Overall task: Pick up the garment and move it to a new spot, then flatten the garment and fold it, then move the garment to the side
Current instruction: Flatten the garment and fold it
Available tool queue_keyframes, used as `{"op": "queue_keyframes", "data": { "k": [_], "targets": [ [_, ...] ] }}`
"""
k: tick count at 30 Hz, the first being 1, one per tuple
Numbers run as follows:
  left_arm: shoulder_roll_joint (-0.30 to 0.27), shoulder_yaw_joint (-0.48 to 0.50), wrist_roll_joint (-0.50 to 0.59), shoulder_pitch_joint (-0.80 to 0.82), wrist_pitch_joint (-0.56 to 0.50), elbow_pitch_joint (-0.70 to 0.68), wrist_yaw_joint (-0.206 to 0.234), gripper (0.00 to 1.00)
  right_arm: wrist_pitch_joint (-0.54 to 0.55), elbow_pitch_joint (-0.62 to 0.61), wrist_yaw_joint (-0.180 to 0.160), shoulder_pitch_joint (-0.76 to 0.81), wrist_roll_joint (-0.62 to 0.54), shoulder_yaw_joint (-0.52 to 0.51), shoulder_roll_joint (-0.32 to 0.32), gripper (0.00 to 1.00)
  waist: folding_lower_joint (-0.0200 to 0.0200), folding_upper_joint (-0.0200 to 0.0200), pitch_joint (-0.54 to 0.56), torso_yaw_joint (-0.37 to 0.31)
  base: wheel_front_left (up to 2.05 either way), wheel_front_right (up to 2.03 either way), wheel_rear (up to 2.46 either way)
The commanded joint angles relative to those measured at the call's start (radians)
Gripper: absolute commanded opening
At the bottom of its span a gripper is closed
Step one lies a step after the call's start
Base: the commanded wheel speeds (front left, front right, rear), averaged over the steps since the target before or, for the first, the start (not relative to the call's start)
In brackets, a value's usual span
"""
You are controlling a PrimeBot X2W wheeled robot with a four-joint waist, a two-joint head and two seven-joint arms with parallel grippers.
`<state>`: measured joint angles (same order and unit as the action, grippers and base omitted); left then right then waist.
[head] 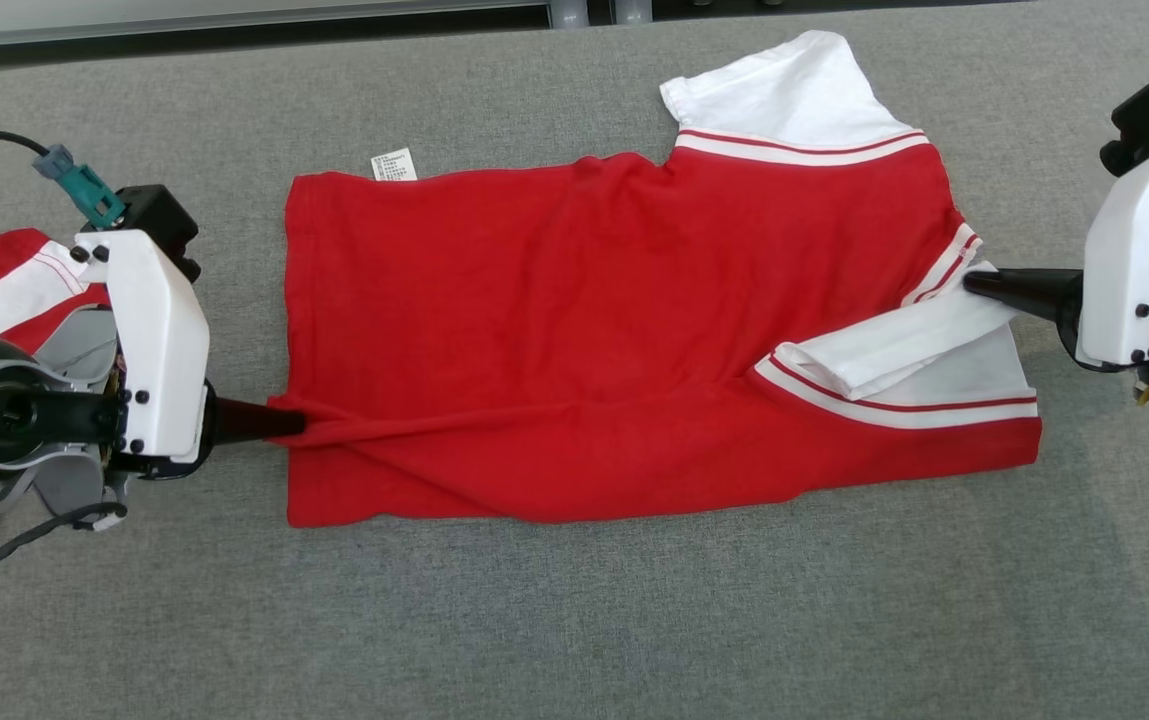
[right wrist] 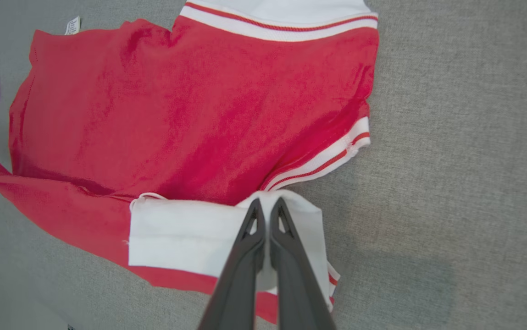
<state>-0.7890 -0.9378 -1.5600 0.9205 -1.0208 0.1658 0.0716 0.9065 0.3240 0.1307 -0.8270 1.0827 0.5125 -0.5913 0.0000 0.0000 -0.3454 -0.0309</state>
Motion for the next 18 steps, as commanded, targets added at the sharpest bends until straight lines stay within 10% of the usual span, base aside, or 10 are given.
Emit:
{"op": "queue_keyframes", "data": {
  "k": [1,10,12,13,18],
  "targets": [
    [0.006,0.007,-0.004,0.015,-0.001,0.006,0.004,0.0,0.003,-0.004,0.0,0.006,-0.009,-0.01,0.007,0.0,0.0,0.0,-0.002,-0.001,0.0,0.0,0.0],
    [0.046,0.024,0.002,0.029,0.044,0.066,-0.011,0.0,-0.006,0.002,0.0,0.011,-0.085,-0.076,0.051,0.0,0.0,0.0,-0.016,-0.004,0.0,0.0,0.0],
    [0.053,0.02,0.01,0.026,0.052,0.081,-0.015,0.68,-0.009,0.006,0.0,0.018,-0.099,-0.086,0.064,0.43,0.0,0.0,-0.012,-0.004,0.0,0.0,0.0],
    [0.057,0.02,0.011,0.024,0.058,0.089,-0.018,0.92,-0.013,0.007,0.0,0.022,-0.105,-0.094,0.07,1.0,0.0,0.0,-0.009,-0.004,0.0,0.0,0.0],
    [0.063,0.026,0.01,0.0,0.082,0.116,-0.038,1.0,-0.054,0.0,0.0,0.049,-0.124,-0.122,0.091,1.0,0.0,0.0,0.022,0.0,0.0,0.0,0.0]
  ]
}}
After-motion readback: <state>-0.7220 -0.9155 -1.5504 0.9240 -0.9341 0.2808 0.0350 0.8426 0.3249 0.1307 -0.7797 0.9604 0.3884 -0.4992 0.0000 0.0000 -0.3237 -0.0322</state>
